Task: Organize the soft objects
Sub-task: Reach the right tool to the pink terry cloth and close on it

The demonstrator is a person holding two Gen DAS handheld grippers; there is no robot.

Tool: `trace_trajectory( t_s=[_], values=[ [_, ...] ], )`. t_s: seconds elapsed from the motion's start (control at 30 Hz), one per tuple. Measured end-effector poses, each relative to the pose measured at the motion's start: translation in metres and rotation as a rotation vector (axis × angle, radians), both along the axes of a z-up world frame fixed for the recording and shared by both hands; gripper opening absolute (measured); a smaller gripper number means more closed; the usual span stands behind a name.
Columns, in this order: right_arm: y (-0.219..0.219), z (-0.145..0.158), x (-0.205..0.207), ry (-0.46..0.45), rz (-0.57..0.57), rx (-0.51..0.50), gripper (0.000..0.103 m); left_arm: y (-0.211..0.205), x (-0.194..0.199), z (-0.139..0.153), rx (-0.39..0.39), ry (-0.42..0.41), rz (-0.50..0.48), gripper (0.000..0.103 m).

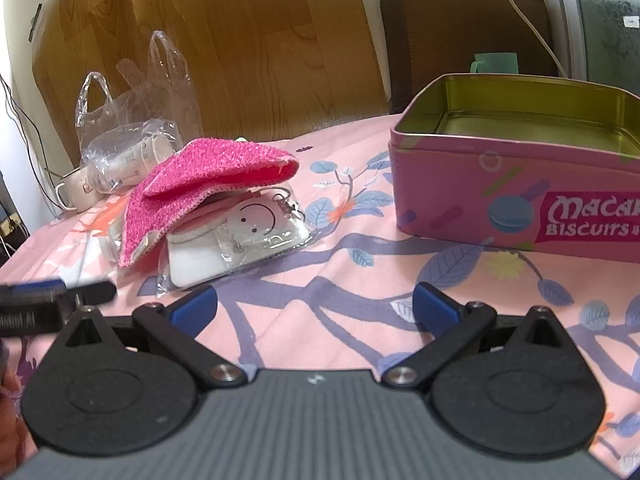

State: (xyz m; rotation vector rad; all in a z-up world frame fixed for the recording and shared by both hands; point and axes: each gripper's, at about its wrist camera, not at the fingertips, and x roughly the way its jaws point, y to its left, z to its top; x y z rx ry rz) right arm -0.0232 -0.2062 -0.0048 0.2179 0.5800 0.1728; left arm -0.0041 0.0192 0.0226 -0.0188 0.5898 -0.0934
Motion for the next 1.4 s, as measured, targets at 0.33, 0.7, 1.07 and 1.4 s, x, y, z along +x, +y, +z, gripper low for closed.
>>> trace_trajectory(
  t_s=[0.33,0.7,1.07,1.4],
  values=[
    [0.009,-0.002,0.003,0.013,-0.004,-0.063,0.103,-0.001,0.019,-0.003,0.052,-0.103,0.012,0.103],
    [0.026,-0.002,0.001,-0.006,-0.015,-0.188,0.103,0.012,0.005,-0.006,-0.025,-0.16,0.01,0.103],
    [0.039,0.039,0.019,-0.275,-0.033,-0.19,0.098,0.039,0.007,-0.004,-0.153,-0.17,0.085,0.103],
    [0.068,0.031,0.084,-0.149,0.099,-0.194,0.076,0.04,0.004,-0.004,-0.161,-0.191,0.101,0.103]
  ],
)
